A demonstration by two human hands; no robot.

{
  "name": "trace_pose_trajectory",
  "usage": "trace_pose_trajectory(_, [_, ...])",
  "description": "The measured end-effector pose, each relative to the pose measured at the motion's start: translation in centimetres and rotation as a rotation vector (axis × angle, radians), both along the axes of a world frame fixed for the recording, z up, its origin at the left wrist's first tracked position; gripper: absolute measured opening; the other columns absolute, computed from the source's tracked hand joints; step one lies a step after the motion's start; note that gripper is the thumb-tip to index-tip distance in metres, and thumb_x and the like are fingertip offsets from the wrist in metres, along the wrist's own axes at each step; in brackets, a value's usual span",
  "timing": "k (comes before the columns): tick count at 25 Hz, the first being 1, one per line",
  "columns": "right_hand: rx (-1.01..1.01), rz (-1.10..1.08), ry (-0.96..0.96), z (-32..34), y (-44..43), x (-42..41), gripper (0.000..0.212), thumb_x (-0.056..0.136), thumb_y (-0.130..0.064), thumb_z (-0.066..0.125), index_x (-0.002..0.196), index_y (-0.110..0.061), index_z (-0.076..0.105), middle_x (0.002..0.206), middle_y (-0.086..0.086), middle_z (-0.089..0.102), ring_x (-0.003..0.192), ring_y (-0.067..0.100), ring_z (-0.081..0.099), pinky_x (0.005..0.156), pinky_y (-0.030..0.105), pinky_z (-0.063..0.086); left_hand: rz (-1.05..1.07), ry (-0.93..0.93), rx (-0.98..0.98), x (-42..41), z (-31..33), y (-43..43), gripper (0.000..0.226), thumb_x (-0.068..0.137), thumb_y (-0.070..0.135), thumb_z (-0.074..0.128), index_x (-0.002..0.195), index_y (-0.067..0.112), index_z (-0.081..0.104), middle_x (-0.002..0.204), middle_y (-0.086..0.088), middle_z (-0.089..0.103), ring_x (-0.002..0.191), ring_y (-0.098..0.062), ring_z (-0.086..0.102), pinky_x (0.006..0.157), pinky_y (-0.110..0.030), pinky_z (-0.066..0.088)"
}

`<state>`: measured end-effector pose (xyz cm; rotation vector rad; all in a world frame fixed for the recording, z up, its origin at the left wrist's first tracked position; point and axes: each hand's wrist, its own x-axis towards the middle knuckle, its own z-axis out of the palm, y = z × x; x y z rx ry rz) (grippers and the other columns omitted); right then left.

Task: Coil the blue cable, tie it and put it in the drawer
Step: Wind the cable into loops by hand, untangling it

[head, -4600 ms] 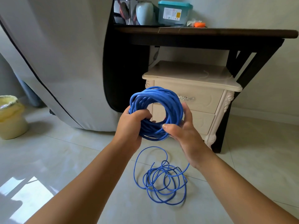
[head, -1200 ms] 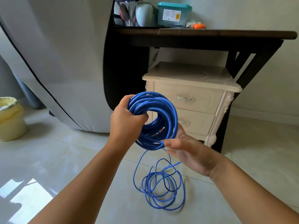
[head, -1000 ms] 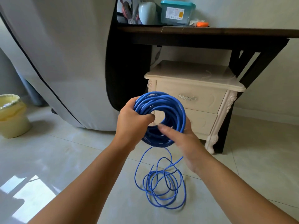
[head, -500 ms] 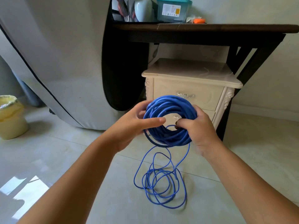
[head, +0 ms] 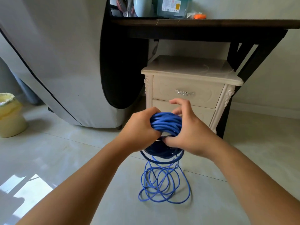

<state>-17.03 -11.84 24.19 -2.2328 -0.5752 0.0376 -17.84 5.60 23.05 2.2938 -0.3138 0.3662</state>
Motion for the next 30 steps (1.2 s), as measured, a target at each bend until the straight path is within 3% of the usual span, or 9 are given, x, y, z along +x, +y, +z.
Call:
trace_pose_trajectory(5, [0.359, 0.135, 0.360, -1.3, -1.9, 0.9, 0.081, 0.062, -0.027, 0.084, 0.131, -0.036, 0.044, 0.119, -0.007, 0.067, 0.112, 0.009, 0.063, 0.098, 0.031, 0.049, 0.045, 0.091, -0.574, -0.1, 1.3, 1.0, 0.028, 0.080, -0.003, 0.072, 0.101, 0.015, 0.065, 0.090, -0.017, 0.068, 0.079, -0.032, 0.065, 0.076, -0.043, 0.054])
trace_pose_trajectory(7, [0.457, 0.140, 0.382, -2.0, -1.0, 0.7, 0.065, 0.063, -0.030, 0.083, 0.121, -0.035, 0.053, 0.117, -0.008, 0.066, 0.112, 0.007, 0.062, 0.098, 0.031, 0.049, 0.049, 0.144, -0.767, 0.0, 1.3, 1.0, 0.033, 0.078, -0.002, 0.071, 0.105, 0.015, 0.066, 0.089, -0.016, 0.064, 0.080, -0.029, 0.061, 0.078, -0.044, 0.051])
trace_pose_trajectory(10, [0.796, 0.064, 0.346, -2.2, 0.9, 0.2, 0.031, 0.072, -0.012, 0.080, 0.092, -0.030, 0.064, 0.092, -0.004, 0.065, 0.090, 0.012, 0.065, 0.083, 0.029, 0.054, -0.024, 0.263, -1.081, 0.1, 0.7, 0.0, 0.036, 0.078, -0.001, 0.064, 0.112, 0.010, 0.064, 0.091, -0.013, 0.059, 0.084, -0.028, 0.059, 0.080, -0.042, 0.052])
trace_pose_trajectory(13, [0.922, -0.063, 0.310, -2.2, 1.8, 0.5, 0.026, 0.072, -0.009, 0.078, 0.090, -0.022, 0.065, 0.089, 0.009, 0.064, 0.091, 0.024, 0.068, 0.089, 0.043, 0.055, -0.060, 0.335, -1.213, 0.1, -0.2, -1.0, 0.035, 0.087, -0.004, 0.058, 0.119, 0.011, 0.062, 0.099, -0.012, 0.063, 0.094, -0.029, 0.065, 0.089, -0.046, 0.055])
trace_pose_trajectory(17, [0.875, -0.269, 0.326, -2.2, 1.7, 0.9, 0.047, 0.055, -0.017, 0.072, 0.101, -0.017, 0.063, 0.098, 0.021, 0.066, 0.100, 0.040, 0.067, 0.091, 0.056, 0.054, -0.116, 0.469, -0.988, -0.1, -0.3, -0.4, 0.025, 0.090, 0.007, 0.063, 0.115, 0.011, 0.059, 0.096, -0.009, 0.059, 0.090, -0.021, 0.061, 0.085, -0.037, 0.052])
trace_pose_trajectory(20, [0.760, -0.307, 0.204, -1.4, 0.8, 1.4, 0.035, 0.062, -0.008, 0.070, 0.093, -0.022, 0.062, 0.083, 0.006, 0.066, 0.084, 0.033, 0.067, 0.076, 0.046, 0.055, -0.230, 0.506, -0.777, -0.2, 0.5, 1.1, 0.056, 0.081, 0.016, 0.074, 0.132, 0.024, 0.051, 0.112, 0.002, 0.065, 0.100, -0.016, 0.067, 0.094, -0.037, 0.053])
trace_pose_trajectory(23, [0.450, -0.288, 0.052, -1.0, 0.2, 1.1, 0.039, 0.061, -0.014, 0.073, 0.094, -0.030, 0.059, 0.080, -0.011, 0.067, 0.075, 0.014, 0.064, 0.067, 0.032, 0.051, -0.178, 0.264, -0.365, -0.3, 0.9, 1.4, 0.099, 0.075, 0.005, 0.080, 0.151, 0.040, 0.026, 0.147, 0.012, 0.041, 0.129, -0.001, 0.048, 0.093, -0.010, 0.046])
trace_pose_trajectory(26, [0.021, -0.151, -0.117, -0.7, 0.6, 0.0, 0.043, 0.067, -0.019, 0.074, 0.103, -0.030, 0.053, 0.085, -0.010, 0.066, 0.079, 0.015, 0.063, 0.069, 0.033, 0.051, -0.191, -0.058, 0.213, -0.4, -0.3, 0.5, 0.104, 0.071, 0.014, 0.079, 0.155, 0.033, 0.021, 0.149, 0.008, 0.032, 0.135, -0.009, 0.036, 0.107, -0.020, 0.037])
trace_pose_trajectory(30, [-0.132, -0.088, -0.217, -0.1, 0.7, -0.9, 0.047, 0.074, -0.021, 0.071, 0.113, -0.031, 0.046, 0.090, -0.013, 0.061, 0.080, 0.015, 0.058, 0.070, 0.030, 0.048, -0.080, -0.114, 0.175, -0.2, -1.1, -0.1, 0.078, 0.075, 0.015, 0.077, 0.143, 0.030, 0.041, 0.123, 0.007, 0.055, 0.104, -0.008, 0.056, 0.088, -0.024, 0.050])
